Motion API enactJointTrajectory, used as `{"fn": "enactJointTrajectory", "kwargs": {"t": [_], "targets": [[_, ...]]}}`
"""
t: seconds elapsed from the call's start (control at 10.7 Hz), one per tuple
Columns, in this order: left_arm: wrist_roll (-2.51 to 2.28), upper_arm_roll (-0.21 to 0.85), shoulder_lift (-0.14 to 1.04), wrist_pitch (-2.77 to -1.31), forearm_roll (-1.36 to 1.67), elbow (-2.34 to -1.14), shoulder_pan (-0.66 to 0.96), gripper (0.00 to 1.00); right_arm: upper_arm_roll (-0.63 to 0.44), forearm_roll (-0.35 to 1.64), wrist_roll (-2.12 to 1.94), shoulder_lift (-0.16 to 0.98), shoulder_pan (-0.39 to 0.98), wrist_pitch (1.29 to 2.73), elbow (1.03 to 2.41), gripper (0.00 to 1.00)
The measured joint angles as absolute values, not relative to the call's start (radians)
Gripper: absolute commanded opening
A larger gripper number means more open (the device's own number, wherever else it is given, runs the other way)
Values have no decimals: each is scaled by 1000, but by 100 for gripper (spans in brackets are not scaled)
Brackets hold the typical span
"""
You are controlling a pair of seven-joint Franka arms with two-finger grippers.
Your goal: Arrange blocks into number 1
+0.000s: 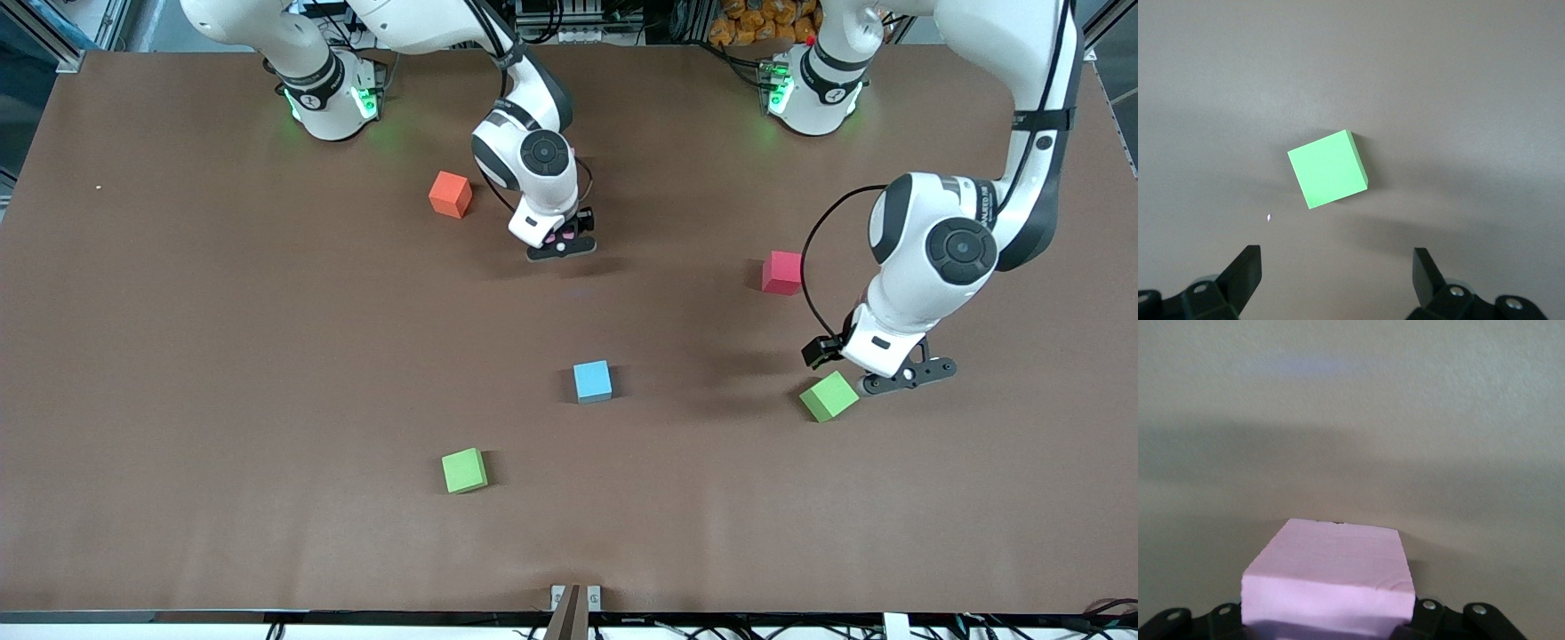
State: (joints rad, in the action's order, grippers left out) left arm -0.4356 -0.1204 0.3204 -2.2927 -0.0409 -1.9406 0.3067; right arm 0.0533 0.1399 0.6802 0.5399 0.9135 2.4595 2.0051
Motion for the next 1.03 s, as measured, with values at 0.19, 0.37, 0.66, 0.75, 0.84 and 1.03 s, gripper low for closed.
{"fn": "enactJointTrajectory", "kwargs": {"t": [0.19, 0.37, 0.66, 0.75, 0.84, 1.03], "targets": [[-462, -120, 350, -2299, -38, -1940, 307, 100, 54, 140, 680, 520, 914, 2458, 2036, 0], [-478, -120, 382, -2307, -36, -1942, 308, 100, 55, 140, 683, 515, 919, 2459, 2043, 0], [-410, -80, 394, -2306, -36, -1976, 320, 100, 56, 153, 702, 514, 923, 2469, 2047, 13], [-371, -55, 391, -2306, -36, -1996, 326, 100, 56, 162, 703, 513, 924, 2474, 2048, 24], [-332, -39, 382, -2305, -36, -2021, 331, 100, 57, 173, 703, 513, 925, 2477, 2049, 75], [-269, -31, 342, -2305, -36, -2090, 333, 100, 58, 187, 716, 512, 933, 2480, 2050, 100]]}}
